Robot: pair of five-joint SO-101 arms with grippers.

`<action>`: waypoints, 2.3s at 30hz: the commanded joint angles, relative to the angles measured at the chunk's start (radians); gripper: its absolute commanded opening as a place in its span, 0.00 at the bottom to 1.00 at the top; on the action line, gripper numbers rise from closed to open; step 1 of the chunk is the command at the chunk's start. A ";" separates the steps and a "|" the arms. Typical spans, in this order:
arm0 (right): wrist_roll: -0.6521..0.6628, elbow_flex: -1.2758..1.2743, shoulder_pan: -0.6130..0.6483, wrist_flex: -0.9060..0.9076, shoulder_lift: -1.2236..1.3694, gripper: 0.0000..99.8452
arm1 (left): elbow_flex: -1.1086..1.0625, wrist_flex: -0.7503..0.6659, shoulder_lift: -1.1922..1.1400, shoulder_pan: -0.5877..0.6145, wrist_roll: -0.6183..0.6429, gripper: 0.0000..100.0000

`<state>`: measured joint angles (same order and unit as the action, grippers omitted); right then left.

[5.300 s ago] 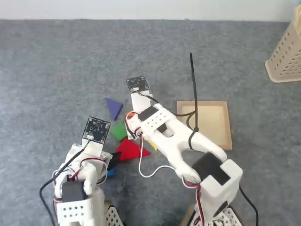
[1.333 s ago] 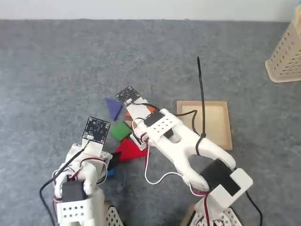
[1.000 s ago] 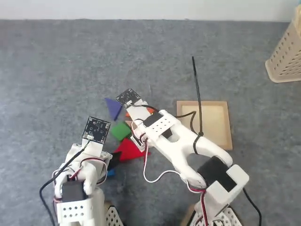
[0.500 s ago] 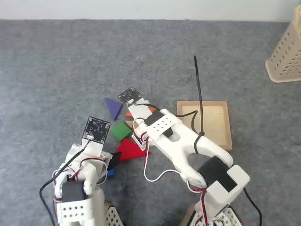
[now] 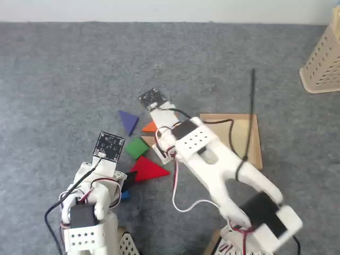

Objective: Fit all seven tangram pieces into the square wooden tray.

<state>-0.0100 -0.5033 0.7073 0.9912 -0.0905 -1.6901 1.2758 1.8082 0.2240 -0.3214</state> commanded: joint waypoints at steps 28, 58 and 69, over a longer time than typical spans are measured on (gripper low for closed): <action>1.227 -0.084 -0.447 0.054 -0.042 0.19 | 0.005 0.000 0.014 -0.002 -0.002 0.35; 0.678 0.288 -0.608 0.320 0.110 0.00 | 0.005 0.000 0.014 -0.002 -0.002 0.35; 0.391 -0.041 -0.613 -0.076 0.031 0.01 | 0.005 0.000 0.014 -0.002 -0.002 0.35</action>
<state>0.4089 -0.5063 0.0921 0.9943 0.0230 -1.6901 1.2758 1.8082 0.2240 -0.3214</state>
